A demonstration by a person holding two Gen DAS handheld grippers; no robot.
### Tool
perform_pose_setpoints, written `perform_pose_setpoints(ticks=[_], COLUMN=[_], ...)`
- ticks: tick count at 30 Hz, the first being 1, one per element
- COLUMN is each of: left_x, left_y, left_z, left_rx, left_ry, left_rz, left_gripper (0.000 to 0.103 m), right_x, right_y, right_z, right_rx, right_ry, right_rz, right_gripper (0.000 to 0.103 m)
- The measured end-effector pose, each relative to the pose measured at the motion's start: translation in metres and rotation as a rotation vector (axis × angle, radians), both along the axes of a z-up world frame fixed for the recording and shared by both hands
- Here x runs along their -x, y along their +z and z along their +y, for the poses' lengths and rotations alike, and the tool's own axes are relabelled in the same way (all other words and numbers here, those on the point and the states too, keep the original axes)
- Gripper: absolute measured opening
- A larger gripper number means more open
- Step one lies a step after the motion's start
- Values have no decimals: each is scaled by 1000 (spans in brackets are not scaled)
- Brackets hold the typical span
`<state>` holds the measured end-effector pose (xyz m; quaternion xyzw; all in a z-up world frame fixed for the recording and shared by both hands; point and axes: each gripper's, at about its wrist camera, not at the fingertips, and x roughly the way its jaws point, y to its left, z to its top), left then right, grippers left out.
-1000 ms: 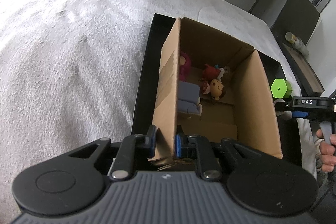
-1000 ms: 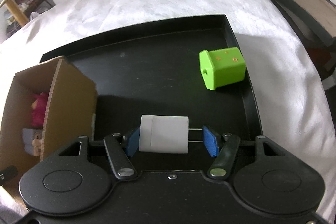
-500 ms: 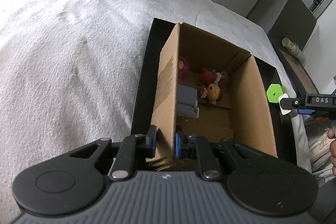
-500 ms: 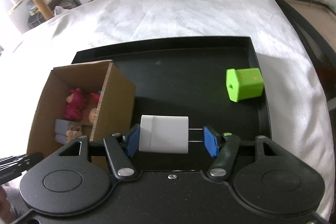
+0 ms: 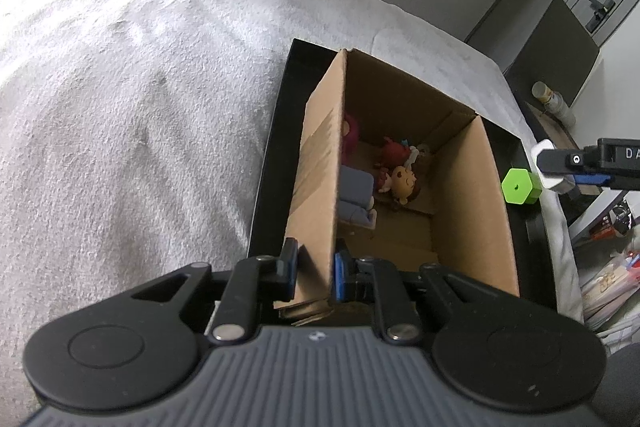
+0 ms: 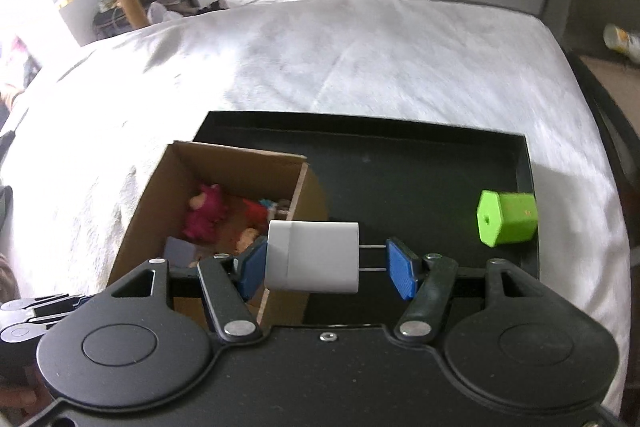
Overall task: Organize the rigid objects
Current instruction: 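Carry the white plug into the box and open the right gripper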
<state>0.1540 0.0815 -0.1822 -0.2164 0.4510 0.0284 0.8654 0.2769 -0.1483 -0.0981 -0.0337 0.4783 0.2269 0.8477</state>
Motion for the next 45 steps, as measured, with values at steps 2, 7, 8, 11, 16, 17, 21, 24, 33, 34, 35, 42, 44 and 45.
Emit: perform_pose_setpoints(ticks=[2,7,8,11,16,17,21,24,33,34,35,42,44,45], left_x=[0,1,1,1,1,1,1,1,2,2,2,2,2,2], left_y=[-1,-1,-1,-2,-2,-2,-2,-2,-3,-3,-3,-4,-4,-4], left_z=[2,3,3,4,3,3,4,4,6,6,6,7,7,7], left_rx=[10,16,18,21,16,16,19,20,31,32,33,39,38,38], left_ry=[2,-1,-2,-2,-2,-2,-1,-1,1,1,0,-2,-3,-4], left_rz=[0,-5,-6,-7,-8,-9,-9,-8,-7,-7,-7,-9,-9,-9], left_gripper=[17,17,17,17,17,17,17,17,17,17,17,17,17,17], right_x=[3,8,8,11,16,16,20,21,21,20,20,21,21,20], right_y=[3,6,6,4,-1,-3,-12,-19,-43,-45,-46,-27,-19,-15], right_z=[8,30,35,45,58,61,72,81,90,90,90,75,65,60], right_rx=[-1,-7,-9,-10,-13,-15,-15,-22,-16,-13,-11,-27,-44,-51], right_ry=[17,55,61,73,84,87,97,93,3,-8,-16,-35,-45,-50], right_rz=[-3,4,6,11,30,34,57,87,137,136,132,80,66,62], right_gripper=[61,61,61,61,61,61,61,61,62,63,63,66,66,66])
